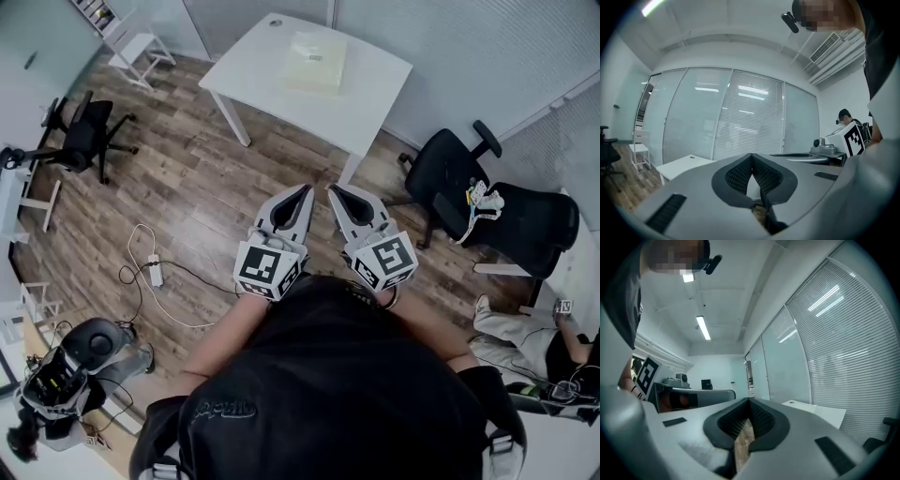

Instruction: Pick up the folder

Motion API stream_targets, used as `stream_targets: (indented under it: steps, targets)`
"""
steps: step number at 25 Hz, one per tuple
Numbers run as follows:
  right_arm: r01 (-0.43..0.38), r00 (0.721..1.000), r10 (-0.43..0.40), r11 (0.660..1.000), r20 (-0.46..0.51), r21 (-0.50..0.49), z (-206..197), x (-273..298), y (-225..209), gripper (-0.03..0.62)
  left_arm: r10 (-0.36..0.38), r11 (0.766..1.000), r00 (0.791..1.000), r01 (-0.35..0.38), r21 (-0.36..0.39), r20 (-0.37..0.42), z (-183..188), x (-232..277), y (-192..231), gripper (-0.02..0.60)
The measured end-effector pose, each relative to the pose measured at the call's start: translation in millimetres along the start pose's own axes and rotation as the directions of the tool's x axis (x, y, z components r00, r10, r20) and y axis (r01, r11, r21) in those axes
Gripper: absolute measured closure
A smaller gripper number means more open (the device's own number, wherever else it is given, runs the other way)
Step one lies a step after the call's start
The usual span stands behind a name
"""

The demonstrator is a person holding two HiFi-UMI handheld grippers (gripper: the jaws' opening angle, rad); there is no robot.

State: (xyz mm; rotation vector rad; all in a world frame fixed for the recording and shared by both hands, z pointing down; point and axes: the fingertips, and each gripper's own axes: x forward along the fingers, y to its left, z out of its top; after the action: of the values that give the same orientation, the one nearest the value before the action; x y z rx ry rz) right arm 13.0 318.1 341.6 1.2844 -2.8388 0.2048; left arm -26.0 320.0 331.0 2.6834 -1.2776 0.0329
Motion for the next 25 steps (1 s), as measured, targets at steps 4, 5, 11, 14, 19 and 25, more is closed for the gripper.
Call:
stream_targets:
  steps: [4, 5, 11, 14, 19, 25]
  targets:
    - [0.006, 1.000, -0.006, 1.000, 0.009, 0.001, 7.6, 33.4, 13.6, 0.576, -0.017, 1.000, 1.000, 0.017, 0.009, 0.001, 12.9, -5.9, 34.9, 0.571]
    - [0.008, 1.000, -0.008, 1.000, 0.008, 0.006, 6.4, 40.8, 16.6, 0.576, -0.020, 1.000, 1.000, 0.020, 0.010, -0.001, 12.8, -7.9, 42.3, 0.571]
    - [0.017, 1.000, -0.017, 1.000, -0.018, 0.026, -10.3, 70.8, 34.3, 0.576, -0.030, 0.999, 1.000, 0.030, 0.011, -0.009, 5.6, -17.3, 76.3, 0.571]
    - [0.009, 0.999, -0.009, 1.000, -0.031, 0.022, -9.8, 84.7, 41.8, 0.576, -0.018, 1.000, 1.000, 0.018, 0.002, -0.009, 6.4, -25.1, 94.1, 0.571]
    - [0.008, 1.000, -0.007, 1.000, -0.024, 0.025, -6.9, 110.9, 40.3, 0.576, 0.002, 1.000, 1.000, -0.002, -0.010, -0.014, 6.9, -23.8, 121.8, 0.571]
    - [-0.004, 1.000, 0.006, 0.999, -0.023, 0.043, -4.5, 129.5, 30.8, 0.576, 0.032, 0.999, 0.999, -0.032, -0.013, -0.008, 10.9, -19.0, 142.9, 0.571]
